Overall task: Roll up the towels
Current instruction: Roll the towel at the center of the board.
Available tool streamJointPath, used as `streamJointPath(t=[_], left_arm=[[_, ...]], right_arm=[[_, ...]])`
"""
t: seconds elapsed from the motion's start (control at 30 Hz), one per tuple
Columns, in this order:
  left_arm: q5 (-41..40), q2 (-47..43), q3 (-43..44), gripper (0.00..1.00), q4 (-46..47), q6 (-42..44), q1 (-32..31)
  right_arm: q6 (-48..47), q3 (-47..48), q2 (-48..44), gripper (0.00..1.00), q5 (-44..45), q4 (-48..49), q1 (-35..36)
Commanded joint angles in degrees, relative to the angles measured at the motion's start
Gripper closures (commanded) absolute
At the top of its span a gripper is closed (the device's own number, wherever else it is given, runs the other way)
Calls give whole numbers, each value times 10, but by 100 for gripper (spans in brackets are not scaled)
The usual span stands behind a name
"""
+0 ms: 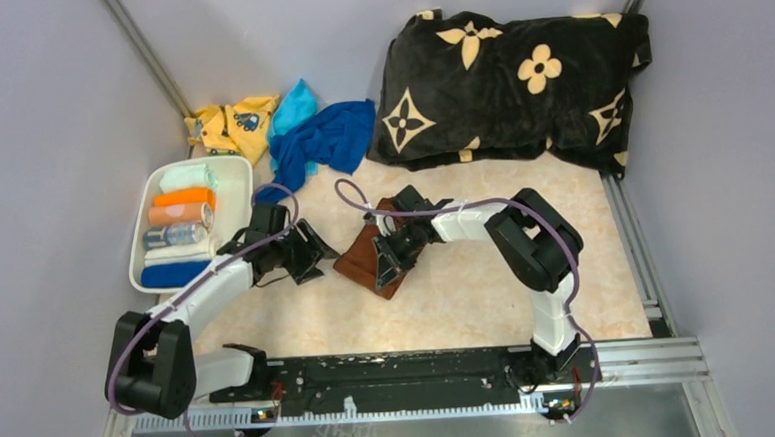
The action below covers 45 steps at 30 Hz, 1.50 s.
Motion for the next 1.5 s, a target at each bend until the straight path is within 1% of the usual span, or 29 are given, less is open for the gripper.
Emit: streamJointPath(t=[0.0,0.1,0.17,0.33,0.43,0.6,0.67,0.8,0.9,0.93,0.97,1.0,1.1,1.17,1.27,1.3,1.37,1.47], left_arm=[[22,-17,-18,33,-21,-5,3],[38,-11,-23,34,-3,-7,3],[51,-1,-25,36,15,-8,3],[81,40,-15,41,58,-9,0],[81,60,-8,42,76,-9,-4],[73,102,-4,48,96,-9,-6],[64,121,-3,50,103,-9,-6],[54,153,1,53,104,-10,-6],[51,164,-1,54,101,-12,-6],[48,164,-3,55,101,-13,-6],[45,162,-5,55,100,-14,-5],[43,161,-5,55,98,-15,-6],[38,156,-6,55,93,-15,-6],[35,153,-6,55,89,-15,-6],[32,151,-6,55,87,-15,-6],[30,151,-7,55,86,-15,-6],[30,151,-7,55,86,-16,-6],[29,149,-9,55,86,-16,-5]], right_arm=[[82,-17,25,100,-117,68,-32],[119,-35,40,100,-140,107,-49],[128,-40,52,100,-143,115,-57],[131,-35,72,100,-139,106,-69],[127,-26,77,100,-131,93,-72],[114,-7,73,100,-114,68,-72],[94,-1,57,96,-98,48,-71],[57,-1,5,83,-45,11,-62],[34,-1,-38,75,14,-19,-48],[25,-1,-55,72,46,-30,-40],[13,-1,-74,67,82,-40,-30],[-1,0,-91,64,120,-50,-17],[-37,-2,-141,60,233,-63,30],[-58,-6,-180,56,318,-61,75],[-97,-15,-200,55,445,-41,143],[-106,-16,-200,54,472,-34,163],[-113,-18,-195,54,515,-21,195],[-116,-19,-175,54,554,-12,226]])
